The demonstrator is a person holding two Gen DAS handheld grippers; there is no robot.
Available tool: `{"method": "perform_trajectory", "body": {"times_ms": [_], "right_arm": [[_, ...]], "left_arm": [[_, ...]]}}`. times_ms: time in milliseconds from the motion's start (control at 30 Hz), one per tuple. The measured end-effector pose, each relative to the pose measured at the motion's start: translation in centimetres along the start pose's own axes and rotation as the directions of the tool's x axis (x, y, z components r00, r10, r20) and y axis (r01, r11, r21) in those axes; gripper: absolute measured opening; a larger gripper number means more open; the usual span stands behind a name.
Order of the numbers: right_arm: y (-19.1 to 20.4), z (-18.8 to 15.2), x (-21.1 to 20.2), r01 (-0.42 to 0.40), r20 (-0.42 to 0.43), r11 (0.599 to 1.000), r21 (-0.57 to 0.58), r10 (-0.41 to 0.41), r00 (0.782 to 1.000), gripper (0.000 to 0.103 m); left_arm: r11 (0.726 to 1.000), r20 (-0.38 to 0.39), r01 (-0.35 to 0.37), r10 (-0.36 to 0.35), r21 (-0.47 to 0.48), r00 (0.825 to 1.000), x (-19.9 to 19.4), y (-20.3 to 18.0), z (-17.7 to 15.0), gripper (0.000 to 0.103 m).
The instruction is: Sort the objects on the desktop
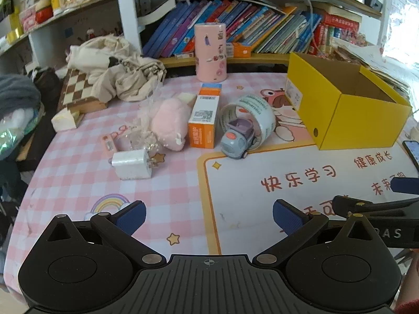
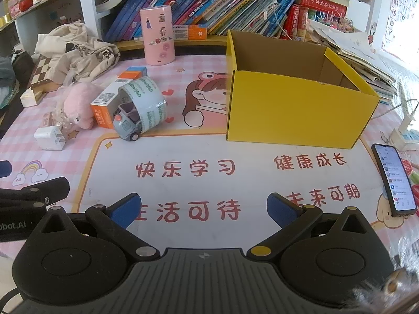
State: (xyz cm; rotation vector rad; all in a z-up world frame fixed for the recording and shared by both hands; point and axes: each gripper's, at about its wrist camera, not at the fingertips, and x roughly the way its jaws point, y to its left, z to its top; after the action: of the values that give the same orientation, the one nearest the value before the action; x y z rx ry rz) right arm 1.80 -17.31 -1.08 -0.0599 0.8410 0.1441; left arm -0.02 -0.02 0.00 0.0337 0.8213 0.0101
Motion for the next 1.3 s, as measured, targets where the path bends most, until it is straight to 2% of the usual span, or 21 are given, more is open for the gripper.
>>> {"method": "perform_trajectory", "body": {"times_ms": [233,367,1300], "right_arm": [[0.3,0.2,-0.1,-0.014,0.004,1.0,0.002,0.014,1.0,0.103],[0.2,0.0,-0.1,-0.011,0.003,1.0,0.006,0.011,1.0,0.103],[0.1,0.2,0.1,-0.012,0.007,1.0,0.007,0.012,1.0,0.103]], "left_arm": [[0.999,0.036,-0.04,0.039,0.011,0.999,-0.4,-0.7,-0.3,0.103],[1.0,0.013,-0.001,0.001,-0.013,1.0,-0.2,0.5,0.0,0.103],[0.999,0.038,0.021,-0.019,-0.048,0.999,0.3,1.0,-0.2,0.103]]}}
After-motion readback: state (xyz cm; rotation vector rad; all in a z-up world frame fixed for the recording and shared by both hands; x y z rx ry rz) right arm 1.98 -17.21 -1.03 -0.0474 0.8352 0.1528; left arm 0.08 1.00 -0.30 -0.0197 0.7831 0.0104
